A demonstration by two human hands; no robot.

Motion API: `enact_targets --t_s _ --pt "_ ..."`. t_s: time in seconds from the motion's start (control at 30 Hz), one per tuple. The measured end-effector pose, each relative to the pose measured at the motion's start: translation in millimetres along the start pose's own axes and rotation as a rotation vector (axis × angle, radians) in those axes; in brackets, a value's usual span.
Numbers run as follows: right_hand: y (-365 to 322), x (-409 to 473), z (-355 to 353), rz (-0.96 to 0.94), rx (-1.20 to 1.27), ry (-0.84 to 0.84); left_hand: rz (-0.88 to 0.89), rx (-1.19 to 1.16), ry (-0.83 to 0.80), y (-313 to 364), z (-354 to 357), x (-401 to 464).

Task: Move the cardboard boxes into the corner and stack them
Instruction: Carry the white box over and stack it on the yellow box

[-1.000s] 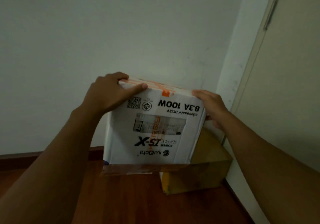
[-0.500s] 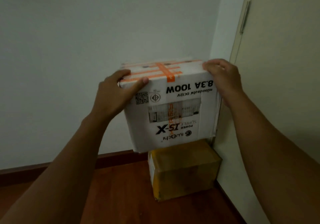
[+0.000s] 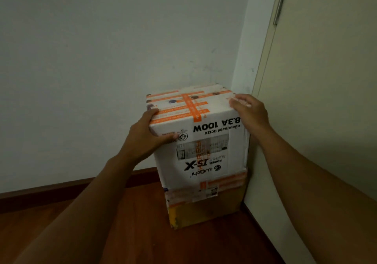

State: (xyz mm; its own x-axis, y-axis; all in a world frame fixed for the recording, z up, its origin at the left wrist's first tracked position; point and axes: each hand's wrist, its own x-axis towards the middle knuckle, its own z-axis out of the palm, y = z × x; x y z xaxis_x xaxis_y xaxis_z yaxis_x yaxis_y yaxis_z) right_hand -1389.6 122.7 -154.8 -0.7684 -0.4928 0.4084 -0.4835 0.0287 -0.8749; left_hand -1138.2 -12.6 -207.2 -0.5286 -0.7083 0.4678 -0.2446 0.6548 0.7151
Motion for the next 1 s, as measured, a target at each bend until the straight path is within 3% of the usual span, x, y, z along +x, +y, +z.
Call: enact_targets --t_s 0.17,0.3,0.53,0.73,0.87,1.0 --pt "50.1 -27.3 16.5 0.08 -0.126 -0.14 -0.062 0.077 -0.131 -35.8 26.3 -12.6" --pt "65.1 -39.7 17.4 0.133 -0.082 -0.162 -0.044 0.071 -0.147 -46.9 37.9 -11.6" --pt "-14.7 -3.6 1.2 -0.011 0.018 -0.007 -0.032 -0.126 0.052 -14.6 5.6 8.6" --pt "-75.6 3.0 -12.8 -0.17 0.199 0.096 0.162 -0.207 0.23 24.0 -13.9 15.9" --pt "-88.3 3.7 -19.4 -0.267 0.344 0.117 0.33 -0.189 0.309 34.8 -21.8 18.8" --pt "-69.7 8.4 -18.0 -0.276 0.366 0.089 0.403 -0.141 0.281 31.2 -20.8 19.3"
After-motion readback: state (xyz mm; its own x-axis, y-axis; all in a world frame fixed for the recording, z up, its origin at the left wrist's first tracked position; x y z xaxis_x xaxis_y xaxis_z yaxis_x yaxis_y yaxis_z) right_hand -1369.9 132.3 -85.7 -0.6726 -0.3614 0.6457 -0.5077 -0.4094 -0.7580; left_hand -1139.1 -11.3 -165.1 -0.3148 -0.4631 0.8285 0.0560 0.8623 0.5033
